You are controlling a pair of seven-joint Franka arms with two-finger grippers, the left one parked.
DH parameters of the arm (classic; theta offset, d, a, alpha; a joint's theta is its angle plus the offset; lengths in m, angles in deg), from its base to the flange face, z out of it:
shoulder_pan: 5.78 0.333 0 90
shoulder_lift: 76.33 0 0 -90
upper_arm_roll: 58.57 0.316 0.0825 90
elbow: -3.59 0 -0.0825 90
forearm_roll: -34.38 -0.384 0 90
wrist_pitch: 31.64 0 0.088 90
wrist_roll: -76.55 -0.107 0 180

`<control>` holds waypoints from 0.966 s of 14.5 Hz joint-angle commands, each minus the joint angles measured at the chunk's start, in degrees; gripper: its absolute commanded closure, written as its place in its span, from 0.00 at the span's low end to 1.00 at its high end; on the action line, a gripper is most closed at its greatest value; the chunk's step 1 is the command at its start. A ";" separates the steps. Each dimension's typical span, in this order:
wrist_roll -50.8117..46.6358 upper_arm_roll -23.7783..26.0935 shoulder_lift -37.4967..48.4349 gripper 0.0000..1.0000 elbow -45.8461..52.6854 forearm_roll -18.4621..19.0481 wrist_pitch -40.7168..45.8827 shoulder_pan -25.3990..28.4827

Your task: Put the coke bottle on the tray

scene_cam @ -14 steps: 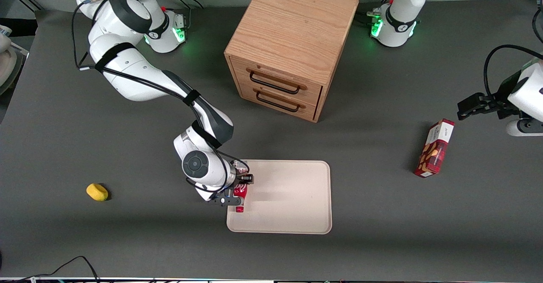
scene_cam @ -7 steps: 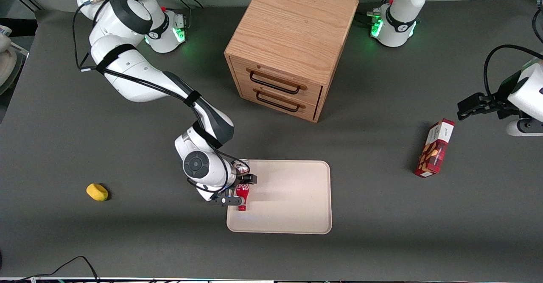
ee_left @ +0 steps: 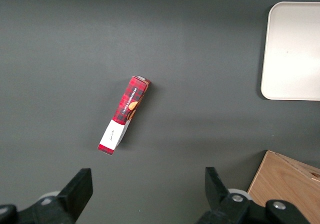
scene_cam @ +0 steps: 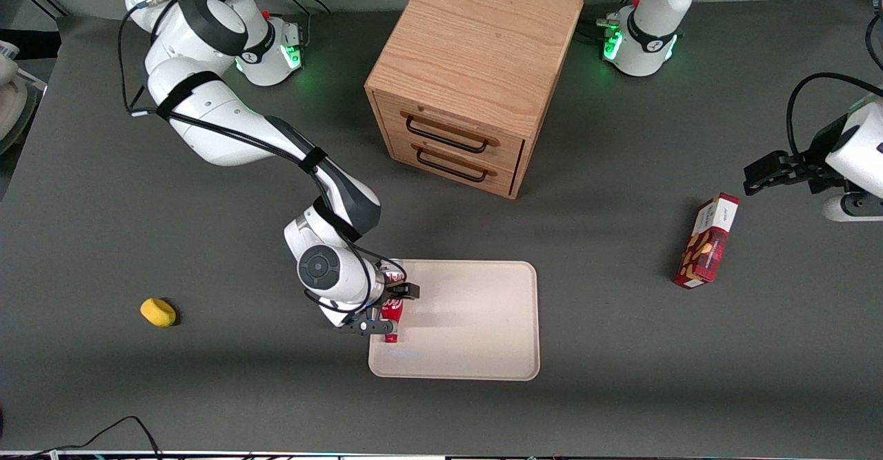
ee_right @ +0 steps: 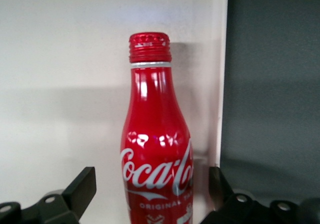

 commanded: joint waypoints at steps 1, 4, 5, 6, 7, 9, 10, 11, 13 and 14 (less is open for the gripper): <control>-0.76 0.41 1.40 0.00 -0.30 1.13 0.08 0.00; -0.68 1.29 7.19 0.00 -0.39 0.95 5.33 -0.62; -0.50 1.29 10.08 0.00 -0.39 0.69 7.97 -0.97; -0.06 1.38 12.72 0.00 -0.30 0.43 11.30 -1.15; 0.03 1.38 15.44 0.00 -0.30 0.25 14.99 -1.76; -0.23 1.64 21.33 0.00 -0.30 -0.71 22.46 -2.81; -0.15 1.56 24.23 0.00 -0.30 -2.81 25.89 -3.86; 0.03 1.30 27.13 0.00 -0.21 -5.35 28.79 -5.09; 0.03 0.33 33.46 0.00 -0.13 -8.45 35.64 -7.20; -0.06 -0.89 36.27 0.00 0.14 -9.50 39.68 -7.82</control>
